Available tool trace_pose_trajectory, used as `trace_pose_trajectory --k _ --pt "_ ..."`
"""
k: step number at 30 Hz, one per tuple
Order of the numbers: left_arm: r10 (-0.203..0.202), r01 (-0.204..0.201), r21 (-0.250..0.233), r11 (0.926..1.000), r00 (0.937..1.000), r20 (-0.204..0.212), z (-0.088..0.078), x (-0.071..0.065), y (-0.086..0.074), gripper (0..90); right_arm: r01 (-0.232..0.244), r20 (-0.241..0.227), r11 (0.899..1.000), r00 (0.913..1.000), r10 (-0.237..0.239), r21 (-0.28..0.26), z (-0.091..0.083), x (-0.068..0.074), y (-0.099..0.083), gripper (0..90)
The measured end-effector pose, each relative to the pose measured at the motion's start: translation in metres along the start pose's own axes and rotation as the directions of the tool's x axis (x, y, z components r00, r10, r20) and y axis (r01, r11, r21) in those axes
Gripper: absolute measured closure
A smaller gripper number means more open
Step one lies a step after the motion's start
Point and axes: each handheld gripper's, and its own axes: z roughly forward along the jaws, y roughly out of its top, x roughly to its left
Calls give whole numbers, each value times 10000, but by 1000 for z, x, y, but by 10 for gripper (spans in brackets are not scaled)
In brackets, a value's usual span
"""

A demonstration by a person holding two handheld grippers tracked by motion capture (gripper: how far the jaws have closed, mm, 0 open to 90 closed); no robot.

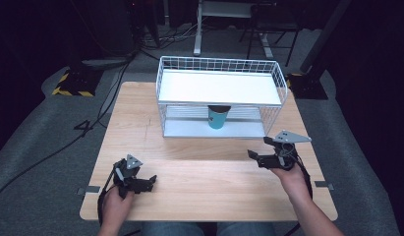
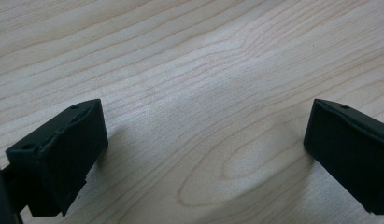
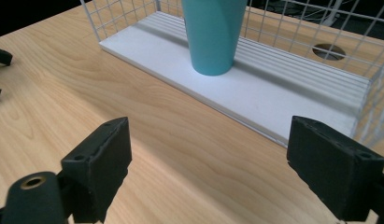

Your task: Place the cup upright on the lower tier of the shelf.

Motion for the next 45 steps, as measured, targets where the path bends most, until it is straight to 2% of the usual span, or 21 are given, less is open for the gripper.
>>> trace_pose_trajectory --k 6,10,13,15,22,25,33,35,38,45 --pt "-42 42 -10 10000 10000 -70 1 -1 1 1 -2 144 9999 9999 0 159 -19 -7 -15 146" --pt "19 -19 26 10000 10000 -63 1 -1 1 1 5 -48 9999 10000 -5 138 -30 -10 -27 146" --pt "-78 78 -10 10000 9999 -98 2 -2 2 1 57 -156 9999 9999 -60 -155 -36 -8 -44 151" --pt "-83 83 -10 10000 9999 -105 2 -2 2 1 65 -112 9999 9999 -64 78 -38 -8 -55 152" --pt "-106 106 -18 9999 9999 -116 2 -2 2 1 452 82 9975 9989 -457 551 -36 -4 -75 154" --pt "-107 107 -19 9999 9999 -115 2 -3 2 1 654 211 9930 9975 -678 984 -32 -4 -82 155" --pt "-99 98 -10 10000 9999 -114 2 -2 2 1 357 289 9856 9987 -410 1654 -23 -5 -100 155" --pt "-102 102 -10 9999 9999 -121 2 -3 2 1 139 305 9810 9993 -201 1936 -17 -6 -106 155" --pt "-109 109 -17 9999 9999 -120 2 -3 2 1 138 292 9767 9994 -205 2141 -13 -7 -108 152" --pt "-112 112 -22 9999 9999 -115 2 -3 2 1 138 509 9819 9984 -238 1890 -11 -6 -112 137"
